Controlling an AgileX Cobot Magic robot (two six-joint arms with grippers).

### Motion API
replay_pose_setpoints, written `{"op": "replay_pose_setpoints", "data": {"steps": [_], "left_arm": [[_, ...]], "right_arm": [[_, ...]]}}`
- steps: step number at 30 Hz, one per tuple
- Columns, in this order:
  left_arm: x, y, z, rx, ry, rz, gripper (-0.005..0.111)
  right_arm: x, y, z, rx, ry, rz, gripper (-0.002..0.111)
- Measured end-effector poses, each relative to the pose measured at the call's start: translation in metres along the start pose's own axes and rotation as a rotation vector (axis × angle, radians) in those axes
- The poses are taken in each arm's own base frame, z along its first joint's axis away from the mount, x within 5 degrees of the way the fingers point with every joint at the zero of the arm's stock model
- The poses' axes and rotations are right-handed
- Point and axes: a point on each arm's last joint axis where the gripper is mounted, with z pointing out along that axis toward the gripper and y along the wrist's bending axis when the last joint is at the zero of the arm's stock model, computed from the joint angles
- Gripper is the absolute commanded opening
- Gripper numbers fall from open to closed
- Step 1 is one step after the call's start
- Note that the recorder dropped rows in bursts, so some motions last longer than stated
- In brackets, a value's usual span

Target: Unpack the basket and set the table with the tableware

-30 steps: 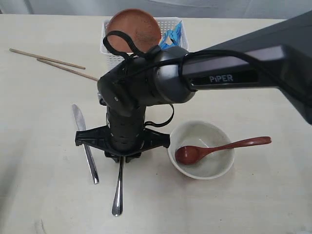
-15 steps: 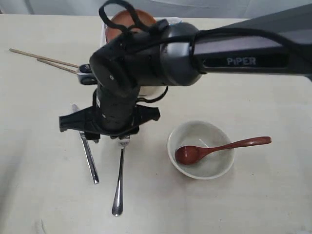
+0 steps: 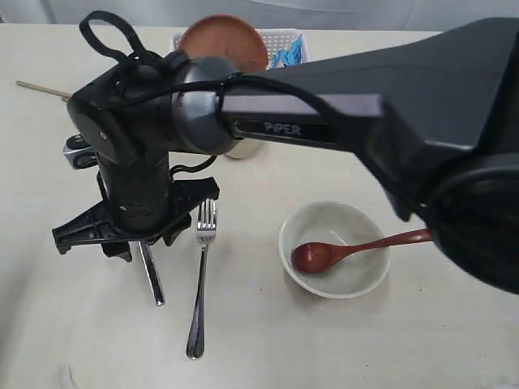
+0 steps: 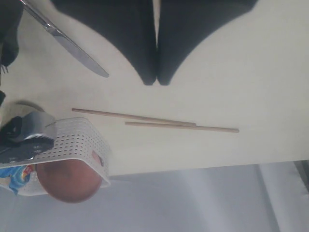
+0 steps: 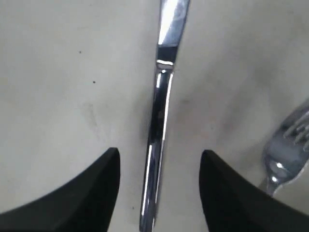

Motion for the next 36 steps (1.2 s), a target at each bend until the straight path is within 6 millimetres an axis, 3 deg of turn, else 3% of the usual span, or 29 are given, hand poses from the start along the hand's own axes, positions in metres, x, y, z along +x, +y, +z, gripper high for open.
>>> {"op": "replay_pose_setpoints", "data": {"steps": [4,13,20,25,28,32,36], "left_arm": [[0.0,0.0,0.0,0.0,0.0,0.0,0.0],[0.0,0.0,0.0,0.0,0.0,0.0,0.0],[0.0,0.0,0.0,0.0,0.0,0.0,0.0],[0.0,0.0,0.0,0.0,0.0,0.0,0.0],[0.0,0.0,0.0,0.0,0.0,0.0,0.0],[0.0,0.0,0.0,0.0,0.0,0.0,0.0],[0.0,0.0,0.0,0.0,0.0,0.0,0.0]], "right_arm": [[-0.009,0.005,0.007,-0.004,-0.01,-0.015,0.049],[-0.008,0.005,0.028,0.04,0.014,-0.047,0.046],[-0.008,0.005,0.029,0.042,0.014,-0.048,0.002],[-0.008,0.005,0.028,0.046,0.019,0.001,0.0],[-0.008,0.005,0.021,0.042,0.011,0.073,0.0],[-0.006,0.009,-0.018,0.007,-0.045,0.121,0.0],[0.02,0.001,-0.022,0.017,-0.024,0.217,0.0]]}}
